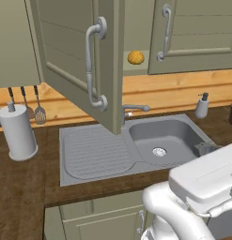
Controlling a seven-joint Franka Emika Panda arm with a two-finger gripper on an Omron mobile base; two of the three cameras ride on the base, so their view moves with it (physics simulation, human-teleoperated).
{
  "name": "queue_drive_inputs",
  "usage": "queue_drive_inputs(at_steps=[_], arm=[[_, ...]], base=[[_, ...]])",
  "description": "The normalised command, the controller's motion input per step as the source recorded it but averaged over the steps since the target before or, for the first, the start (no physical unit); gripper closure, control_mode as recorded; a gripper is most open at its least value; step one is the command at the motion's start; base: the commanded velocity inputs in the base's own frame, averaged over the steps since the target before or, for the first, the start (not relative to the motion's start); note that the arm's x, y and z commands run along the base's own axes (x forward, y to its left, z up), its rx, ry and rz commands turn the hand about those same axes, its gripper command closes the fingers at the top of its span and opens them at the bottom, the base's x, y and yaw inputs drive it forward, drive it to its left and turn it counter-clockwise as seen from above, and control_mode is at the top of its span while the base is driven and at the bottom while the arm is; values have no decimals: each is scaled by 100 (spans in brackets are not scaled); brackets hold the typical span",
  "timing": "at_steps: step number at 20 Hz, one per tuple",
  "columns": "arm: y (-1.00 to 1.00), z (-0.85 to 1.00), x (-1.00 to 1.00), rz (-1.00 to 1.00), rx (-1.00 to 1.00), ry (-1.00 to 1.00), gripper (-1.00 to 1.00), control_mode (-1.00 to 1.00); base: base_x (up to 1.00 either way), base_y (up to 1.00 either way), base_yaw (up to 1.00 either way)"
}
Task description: Open the cabinet, pick up the bread from the cabinet and place it in the basket. Then move the basket to the dining counter.
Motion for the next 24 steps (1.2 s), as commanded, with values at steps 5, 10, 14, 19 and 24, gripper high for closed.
queue_drive_inputs(at_steps=[5, 10, 14, 19, 24], arm=[[-100, 6, 25, -6, -1, -2, 100, -100], [-68, 12, 76, 3, 18, -4, 100, -100], [-44, 10, 71, 10, 32, -13, 100, -100], [-7, 5, 78, 2, 16, -9, -100, -100], [0, 14, 78, -2, 0, -18, -100, -100]], base=[[0, 0, 0], [0, 0, 0], [0, 0, 0], [0, 0, 0], [0, 0, 0]])
